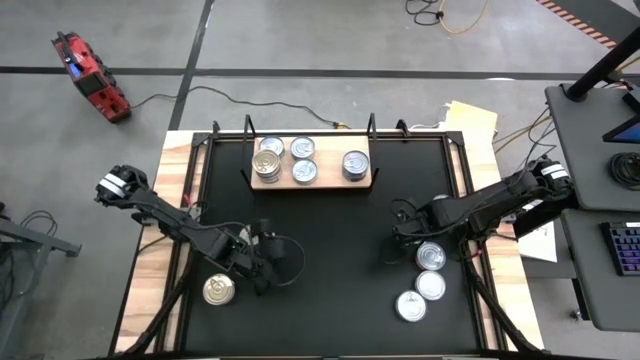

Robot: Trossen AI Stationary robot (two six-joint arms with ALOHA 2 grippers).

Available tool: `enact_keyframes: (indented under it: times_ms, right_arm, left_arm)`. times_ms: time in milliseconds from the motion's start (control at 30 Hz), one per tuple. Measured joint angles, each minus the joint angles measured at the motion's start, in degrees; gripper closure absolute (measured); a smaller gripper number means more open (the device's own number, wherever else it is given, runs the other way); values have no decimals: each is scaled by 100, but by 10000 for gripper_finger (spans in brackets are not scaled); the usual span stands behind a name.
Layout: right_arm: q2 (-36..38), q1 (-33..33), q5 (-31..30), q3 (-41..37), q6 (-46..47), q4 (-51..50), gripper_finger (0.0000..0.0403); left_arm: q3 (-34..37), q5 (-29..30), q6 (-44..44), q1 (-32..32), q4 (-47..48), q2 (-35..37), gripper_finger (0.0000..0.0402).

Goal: Stack canned seafood by type on shelf
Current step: Put the green tuna can on the shelf

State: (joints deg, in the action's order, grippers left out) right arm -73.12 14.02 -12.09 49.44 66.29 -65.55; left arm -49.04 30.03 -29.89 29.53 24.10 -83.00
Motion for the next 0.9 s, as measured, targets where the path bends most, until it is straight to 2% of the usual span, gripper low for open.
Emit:
enact_keyframes:
  times_ms: [133, 233, 433, 633, 900]
  right_arm:
    - [0, 0, -155, -8, -88, 12, 390]
    - [-2, 0, -172, -10, -137, 21, 390]
    - [-2, 0, -306, -77, -163, 54, 390]
    - [-7, 0, -365, -162, -178, 207, 390]
    - [-7, 0, -403, -388, -191, 477, 390]
  left_arm:
    - [2, -77, 1111, 78, -761, 0, 401]
    - [2, -65, 1579, 68, -1021, 4, 401]
    - [9, -47, 1844, 38, -1117, 4, 401]
    - [13, -39, 2435, 38, -1617, 7, 402]
    - [512, -44, 2761, 38, -2699, 28, 402]
